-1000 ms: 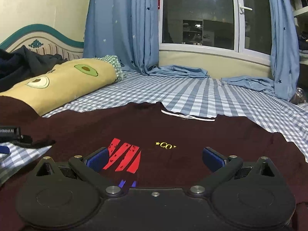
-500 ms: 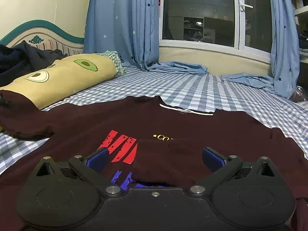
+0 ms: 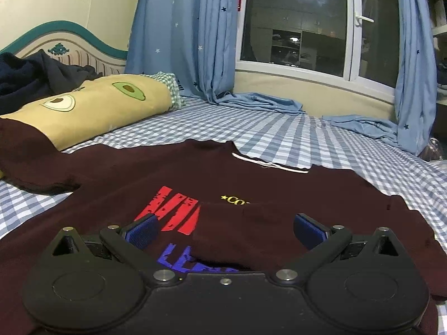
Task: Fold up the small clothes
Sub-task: 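Move the left gripper to the other sleeve cuff on the pillow, then grasp the sleeve cuff with the left gripper and lift it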
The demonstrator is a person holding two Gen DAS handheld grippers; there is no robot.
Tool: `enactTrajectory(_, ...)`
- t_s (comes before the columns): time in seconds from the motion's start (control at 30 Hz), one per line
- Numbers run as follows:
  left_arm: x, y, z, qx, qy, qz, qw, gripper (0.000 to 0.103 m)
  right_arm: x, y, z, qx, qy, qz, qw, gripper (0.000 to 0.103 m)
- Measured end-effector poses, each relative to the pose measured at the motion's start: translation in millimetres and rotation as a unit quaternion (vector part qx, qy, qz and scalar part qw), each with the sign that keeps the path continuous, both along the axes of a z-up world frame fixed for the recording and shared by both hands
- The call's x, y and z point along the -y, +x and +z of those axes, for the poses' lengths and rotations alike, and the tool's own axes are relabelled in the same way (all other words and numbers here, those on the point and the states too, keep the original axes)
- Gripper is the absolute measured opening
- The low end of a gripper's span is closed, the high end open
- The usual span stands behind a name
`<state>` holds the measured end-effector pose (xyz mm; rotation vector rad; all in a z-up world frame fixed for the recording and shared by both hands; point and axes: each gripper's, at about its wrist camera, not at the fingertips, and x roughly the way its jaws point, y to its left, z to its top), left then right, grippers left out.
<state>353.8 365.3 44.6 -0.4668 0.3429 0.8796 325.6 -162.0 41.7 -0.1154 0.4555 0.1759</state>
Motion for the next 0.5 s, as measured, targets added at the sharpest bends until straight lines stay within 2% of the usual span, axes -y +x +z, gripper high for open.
enactTrajectory(0.1,-1,-2,-1,0.005,0.011,0.006,0.9999,0.100,7,0,1,0.000,0.006,-0.008,1.000,0.103)
enactTrajectory(0.17,-3,2,-1,-0.002,0.011,0.002,0.9999,0.095,11,0,3,0.000,0.007,-0.010,1.000,0.103)
enactTrajectory(0.27,-4,11,-4,-0.019,0.007,-0.009,0.9997,0.094,14,-1,5,0.006,0.008,-0.014,1.000,0.103)
enactTrajectory(0.4,-9,19,-11,-0.026,-0.013,-0.012,0.9995,0.094,17,-2,7,0.008,0.012,-0.014,1.000,0.103)
enactTrajectory(0.5,-8,22,-15,-0.031,-0.013,-0.010,0.9994,0.094,17,-3,7,0.008,0.012,-0.015,1.000,0.103)
